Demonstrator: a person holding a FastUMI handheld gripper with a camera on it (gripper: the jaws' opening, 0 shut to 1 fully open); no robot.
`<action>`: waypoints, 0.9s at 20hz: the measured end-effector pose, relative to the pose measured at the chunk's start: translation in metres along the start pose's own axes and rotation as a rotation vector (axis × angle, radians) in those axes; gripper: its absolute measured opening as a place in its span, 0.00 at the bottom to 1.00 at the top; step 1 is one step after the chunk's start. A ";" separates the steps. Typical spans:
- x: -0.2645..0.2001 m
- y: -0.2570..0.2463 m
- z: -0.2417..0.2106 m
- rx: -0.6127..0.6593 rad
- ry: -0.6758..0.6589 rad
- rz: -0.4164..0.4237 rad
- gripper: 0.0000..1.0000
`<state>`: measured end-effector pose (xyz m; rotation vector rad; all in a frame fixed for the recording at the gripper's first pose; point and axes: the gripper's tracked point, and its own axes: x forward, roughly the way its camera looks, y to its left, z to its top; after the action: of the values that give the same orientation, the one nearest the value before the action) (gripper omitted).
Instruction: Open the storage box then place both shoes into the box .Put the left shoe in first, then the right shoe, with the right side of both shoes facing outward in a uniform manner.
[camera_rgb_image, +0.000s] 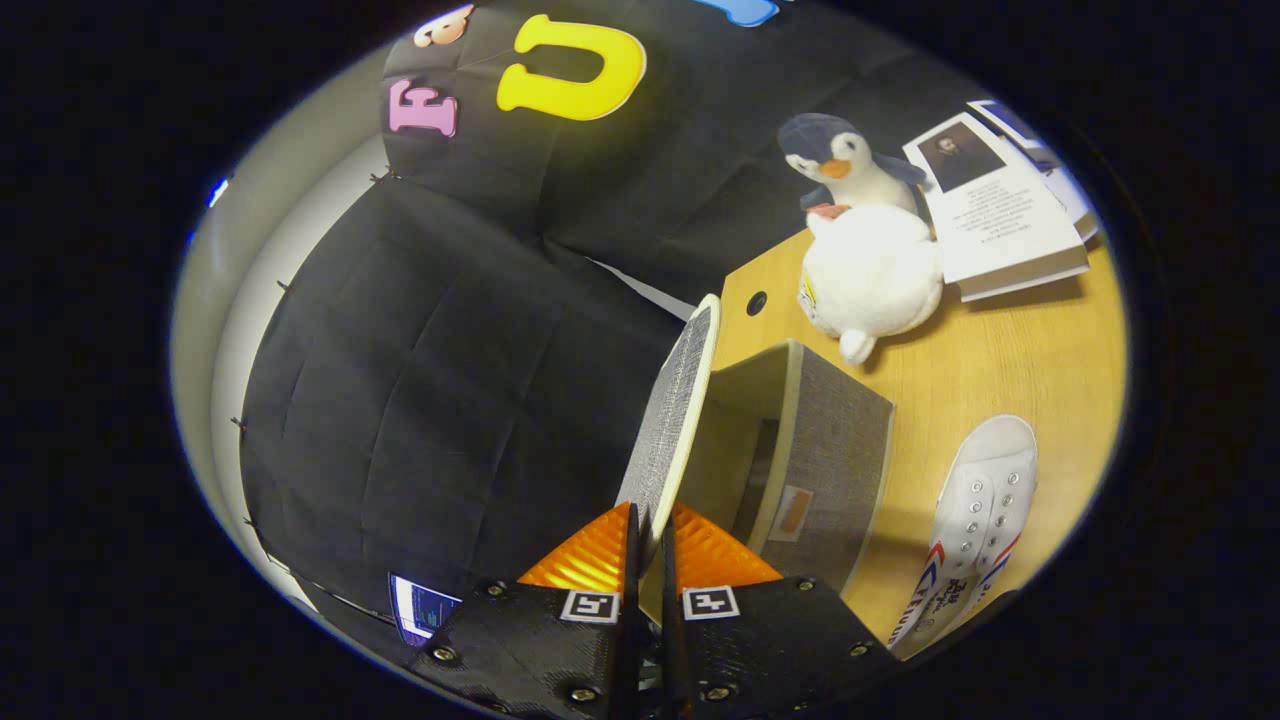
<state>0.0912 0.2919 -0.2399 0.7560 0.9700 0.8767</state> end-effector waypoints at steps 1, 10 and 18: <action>0.002 0.010 0.004 -0.017 -0.001 0.002 0.09; 0.043 0.096 0.018 -0.212 0.052 -0.089 0.09; 0.132 0.166 0.001 -0.300 0.122 -0.097 0.09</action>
<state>0.0850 0.4828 -0.1466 0.4006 0.9476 0.9653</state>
